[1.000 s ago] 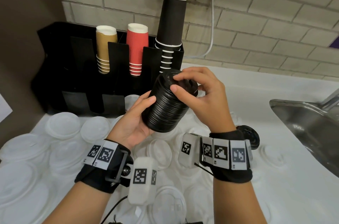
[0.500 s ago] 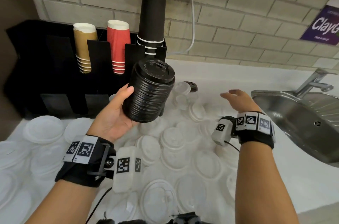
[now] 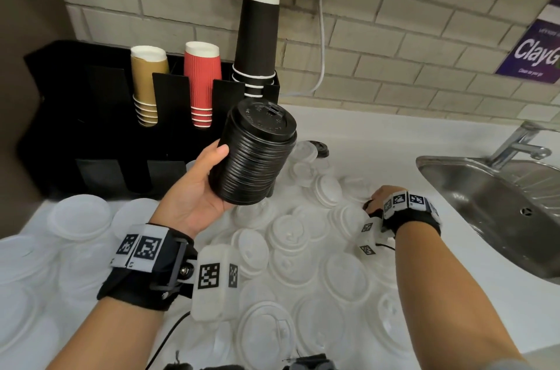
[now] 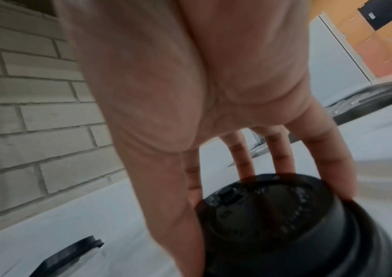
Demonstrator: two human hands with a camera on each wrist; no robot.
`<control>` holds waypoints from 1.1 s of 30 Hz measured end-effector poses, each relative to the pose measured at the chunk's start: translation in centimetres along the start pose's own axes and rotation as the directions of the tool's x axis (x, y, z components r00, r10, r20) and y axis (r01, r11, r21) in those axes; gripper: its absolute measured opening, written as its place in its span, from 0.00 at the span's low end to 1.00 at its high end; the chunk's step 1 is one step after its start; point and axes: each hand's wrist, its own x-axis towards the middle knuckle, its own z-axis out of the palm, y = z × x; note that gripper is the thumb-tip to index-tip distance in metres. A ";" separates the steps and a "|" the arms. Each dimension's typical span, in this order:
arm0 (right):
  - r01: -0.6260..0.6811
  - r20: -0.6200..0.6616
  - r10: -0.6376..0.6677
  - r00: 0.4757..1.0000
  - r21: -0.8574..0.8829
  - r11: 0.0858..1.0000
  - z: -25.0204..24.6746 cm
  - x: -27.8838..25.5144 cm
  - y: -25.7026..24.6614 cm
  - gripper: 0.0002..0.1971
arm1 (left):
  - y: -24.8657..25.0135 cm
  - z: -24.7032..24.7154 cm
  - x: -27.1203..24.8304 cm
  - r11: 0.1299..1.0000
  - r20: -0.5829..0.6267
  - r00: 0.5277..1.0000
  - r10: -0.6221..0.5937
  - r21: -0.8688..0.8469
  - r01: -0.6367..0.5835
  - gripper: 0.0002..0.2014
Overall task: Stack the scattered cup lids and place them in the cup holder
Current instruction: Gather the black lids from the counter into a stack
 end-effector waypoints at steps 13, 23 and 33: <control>0.470 -0.228 -0.577 0.784 0.826 0.312 -6.6 -10.1 -6.5 0.20 | -0.8 0.0 -0.2 1.000 -0.078 0.997 -0.014 -0.006 0.013 0.21; 0.755 -0.542 -0.606 0.583 0.637 0.156 -5.1 -14.1 -12.8 0.17 | -0.7 -0.7 -0.7 0.998 -0.146 0.989 -0.023 0.062 0.033 0.27; 0.838 -0.527 -0.699 0.483 0.510 0.193 -5.9 -14.1 -13.8 0.15 | -1.2 -1.0 -0.5 0.997 -0.121 0.992 -0.041 0.063 0.049 0.29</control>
